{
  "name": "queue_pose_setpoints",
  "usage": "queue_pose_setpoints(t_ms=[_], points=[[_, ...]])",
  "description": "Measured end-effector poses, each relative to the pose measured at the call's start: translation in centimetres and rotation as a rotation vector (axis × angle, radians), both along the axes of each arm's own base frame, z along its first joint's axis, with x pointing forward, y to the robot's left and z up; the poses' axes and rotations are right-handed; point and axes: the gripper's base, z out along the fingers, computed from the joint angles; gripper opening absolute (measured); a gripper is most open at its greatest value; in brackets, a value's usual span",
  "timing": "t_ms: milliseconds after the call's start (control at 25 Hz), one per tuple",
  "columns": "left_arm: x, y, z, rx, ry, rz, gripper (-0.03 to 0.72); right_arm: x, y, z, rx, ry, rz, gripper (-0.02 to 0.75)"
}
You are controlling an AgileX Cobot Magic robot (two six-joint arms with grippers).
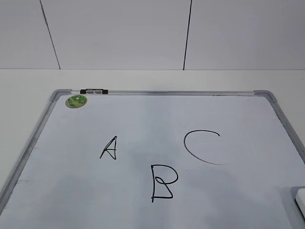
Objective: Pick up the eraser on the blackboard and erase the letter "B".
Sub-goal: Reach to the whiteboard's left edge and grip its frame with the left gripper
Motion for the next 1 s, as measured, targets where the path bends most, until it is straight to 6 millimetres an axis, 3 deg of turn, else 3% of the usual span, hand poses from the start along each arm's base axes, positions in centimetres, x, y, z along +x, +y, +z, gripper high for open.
queue_pose_setpoints(t_ms=[200,320,520,720,1000], points=[[0.0,0.0,0.0,0.0,0.0,0.0,0.501,-0.1,0.2,0.2,0.017,-0.007,0.011,0.594],[-0.3,0.0,0.9,-0.002,-0.028,0.0,0.501,-0.4,0.2,1.3,0.031,-0.031,0.019,0.594],[0.2,0.0,2.2,-0.001,-0.015,0.0,0.5,1.2,0.4,3.5,0.0,-0.013,0.028,0.594],[3.4,-0.7,2.6,-0.057,0.102,-0.026,0.5,3.4,0.6,4.9,-0.002,-0.052,0.033,0.594],[9.9,-1.8,1.9,-0.154,0.343,-0.035,0.498,5.6,0.9,4.7,-0.013,0.057,0.034,0.594]])
